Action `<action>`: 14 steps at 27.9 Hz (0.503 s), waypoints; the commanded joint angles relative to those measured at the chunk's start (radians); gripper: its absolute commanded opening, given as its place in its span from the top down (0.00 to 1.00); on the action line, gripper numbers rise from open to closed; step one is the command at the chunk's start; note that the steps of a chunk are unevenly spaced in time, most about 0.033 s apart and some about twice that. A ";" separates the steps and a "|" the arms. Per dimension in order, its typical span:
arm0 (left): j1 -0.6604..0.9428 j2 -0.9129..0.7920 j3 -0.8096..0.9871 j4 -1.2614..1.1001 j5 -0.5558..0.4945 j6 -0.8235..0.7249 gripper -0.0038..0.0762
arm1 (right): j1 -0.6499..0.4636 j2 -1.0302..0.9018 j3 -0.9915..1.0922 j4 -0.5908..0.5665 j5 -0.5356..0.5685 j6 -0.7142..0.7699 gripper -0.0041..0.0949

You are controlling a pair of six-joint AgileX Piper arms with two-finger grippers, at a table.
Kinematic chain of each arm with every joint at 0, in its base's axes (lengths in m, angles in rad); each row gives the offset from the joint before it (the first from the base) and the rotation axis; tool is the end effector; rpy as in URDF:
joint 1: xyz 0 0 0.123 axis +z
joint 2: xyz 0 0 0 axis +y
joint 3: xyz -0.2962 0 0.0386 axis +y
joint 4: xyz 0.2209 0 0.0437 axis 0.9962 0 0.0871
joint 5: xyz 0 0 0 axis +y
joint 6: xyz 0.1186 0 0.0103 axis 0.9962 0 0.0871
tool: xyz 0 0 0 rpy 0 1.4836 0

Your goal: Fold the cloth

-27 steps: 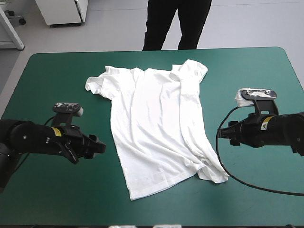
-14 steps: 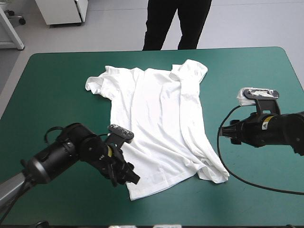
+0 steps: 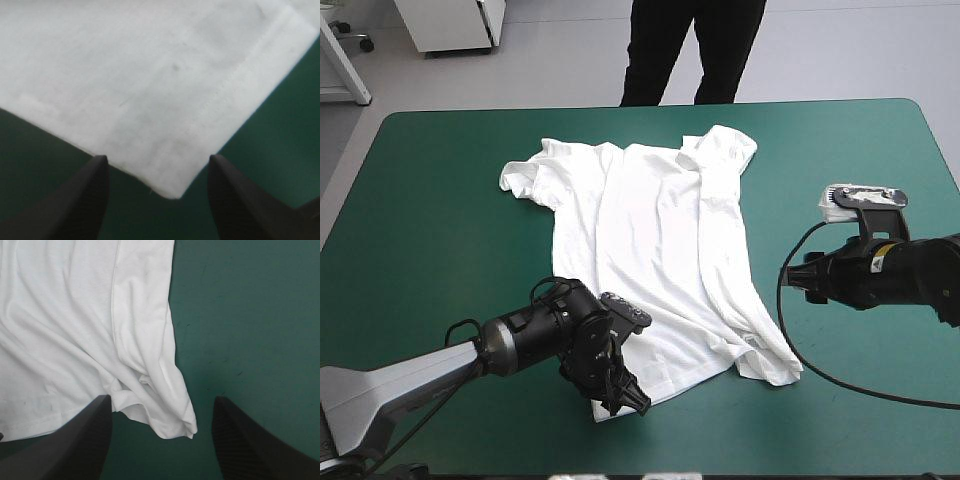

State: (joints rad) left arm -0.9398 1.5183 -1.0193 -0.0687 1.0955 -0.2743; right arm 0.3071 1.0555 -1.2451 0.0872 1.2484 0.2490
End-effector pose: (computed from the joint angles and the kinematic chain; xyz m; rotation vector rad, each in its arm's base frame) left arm 0.1389 -0.2025 0.2349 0.9761 2.9654 -0.1362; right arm 0.1527 0.0587 0.3864 -0.0720 2.5693 0.3308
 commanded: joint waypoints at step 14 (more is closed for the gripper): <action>-0.018 0.012 0.165 -0.032 -0.190 -0.047 0.50 | -0.006 -0.009 -0.033 -0.005 -0.005 -0.002 0.40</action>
State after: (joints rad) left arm -0.9521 1.5182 -0.8721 -0.0619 0.9702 -0.3120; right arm 0.3071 1.0555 -1.2451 0.0852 1.2484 0.2490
